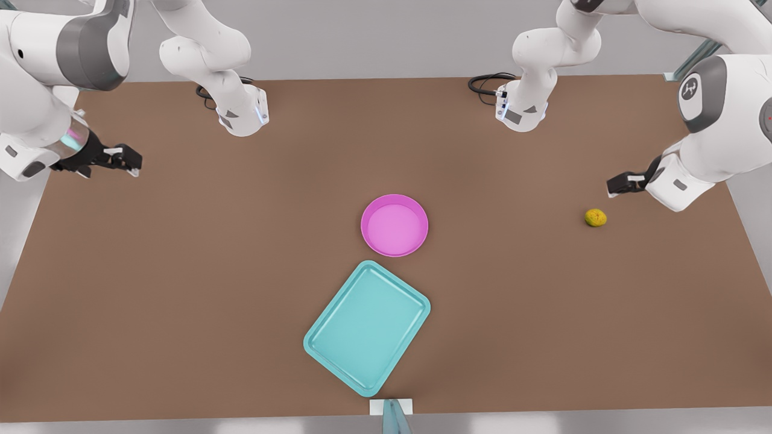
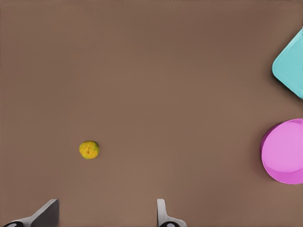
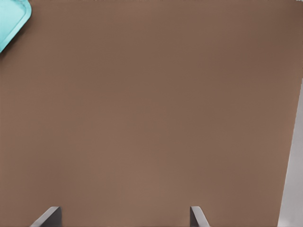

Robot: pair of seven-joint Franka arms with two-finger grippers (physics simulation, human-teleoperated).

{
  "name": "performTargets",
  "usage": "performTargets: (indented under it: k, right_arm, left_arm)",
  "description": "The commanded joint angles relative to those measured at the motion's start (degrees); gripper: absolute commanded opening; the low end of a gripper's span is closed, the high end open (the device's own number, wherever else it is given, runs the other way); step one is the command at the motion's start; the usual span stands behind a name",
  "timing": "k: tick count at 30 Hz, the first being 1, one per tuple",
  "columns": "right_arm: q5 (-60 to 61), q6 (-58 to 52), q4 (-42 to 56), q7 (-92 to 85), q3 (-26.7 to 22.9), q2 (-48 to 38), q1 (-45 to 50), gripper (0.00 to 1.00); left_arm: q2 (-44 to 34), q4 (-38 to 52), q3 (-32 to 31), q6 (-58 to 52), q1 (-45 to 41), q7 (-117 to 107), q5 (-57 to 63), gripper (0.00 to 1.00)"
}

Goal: Place the orange on the plate with the left arm and the plate on the tray with the right arm

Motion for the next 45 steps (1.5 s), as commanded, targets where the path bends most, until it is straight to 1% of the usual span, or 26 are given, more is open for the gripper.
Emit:
performTargets:
  k: [1, 2, 3, 4, 6, 8, 10, 13, 14, 16, 20, 23, 31, 39, 45]
  right_arm:
    - [0.0, 3.1, -0.1, -2.6, -0.2, -0.1, -0.1, 1.0]
    - [0.0, 2.9, -0.2, -2.6, -0.1, 0.0, -0.1, 1.0]
    - [0.0, 2.9, -0.2, -2.6, -0.1, 0.2, -0.1, 1.0]
    - [0.0, 2.9, -0.2, -2.6, -0.1, 0.2, -0.1, 1.0]
    - [0.0, 2.9, -0.3, -2.6, -0.1, 0.3, -0.1, 1.0]
    - [0.0, 2.9, -0.4, -2.6, -0.1, 0.3, 0.0, 1.0]
    - [0.0, 2.8, -0.5, -2.6, -0.1, 0.4, 0.0, 1.0]
    - [0.0, 2.8, -0.7, -2.6, -0.1, 0.4, 0.0, 1.0]
    - [0.0, 2.8, -0.7, -2.6, -0.1, 0.4, 0.0, 1.0]
    - [0.0, 2.8, -0.8, -2.6, -0.1, 0.4, 0.1, 1.0]
    - [0.0, 2.8, -1.1, -2.4, -0.1, 0.4, 0.1, 1.0]
    - [0.0, 2.8, -1.1, -2.5, -0.1, 0.5, 0.1, 1.0]
    - [0.1, 2.7, -1.2, -2.5, -0.1, 1.2, 0.1, 1.0]
    - [0.1, 2.7, -1.1, -2.6, -0.2, 1.8, 0.1, 1.0]
    - [0.1, 2.8, -1.1, -2.6, -0.3, 2.0, 0.1, 1.0]
  left_arm:
    - [0.0, -0.1, 0.2, 2.0, 0.0, -1.6, 0.0, 1.0]
    - [0.4, -0.6, 0.3, 2.2, 0.0, -2.3, 0.1, 1.0]
    - [1.8, -6.2, 4.6, 2.9, 0.0, -2.7, 0.1, 1.0]
    - [3.4, -11.9, 9.7, 10.5, 0.1, -0.9, -0.2, 1.0]
    - [7.5, -18.9, 14.0, 19.8, 0.8, 17.2, -0.3, 1.0]
    - [7.2, -29.4, 16.5, 33.5, 0.8, 25.9, 0.1, 1.0]
    - [6.9, -37.1, 17.1, 40.2, 0.7, 27.1, 0.1, 1.0]
    - [7.2, -39.9, 17.1, 41.0, 0.8, 27.0, 0.2, 1.0]
    - [7.0, -43.1, 17.1, 46.8, 0.8, 27.2, 0.2, 1.0]
    - [7.2, -46.3, 17.5, 54.2, 0.8, 27.1, 0.2, 1.0]
    - [8.9, -47.1, 17.6, 55.2, 0.9, 27.1, 0.3, 1.0]
    - [9.8, -47.2, 19.0, 52.6, 1.0, 27.1, 0.3, 1.0]
    - [11.5, -48.6, 18.9, 52.0, 1.0, 26.4, 0.3, 1.0]
    - [15.8, -48.6, 18.9, 52.7, 1.1, 26.2, 0.3, 1.0]
    - [16.6, -48.6, 18.9, 52.6, 1.1, 26.2, 0.3, 1.0]
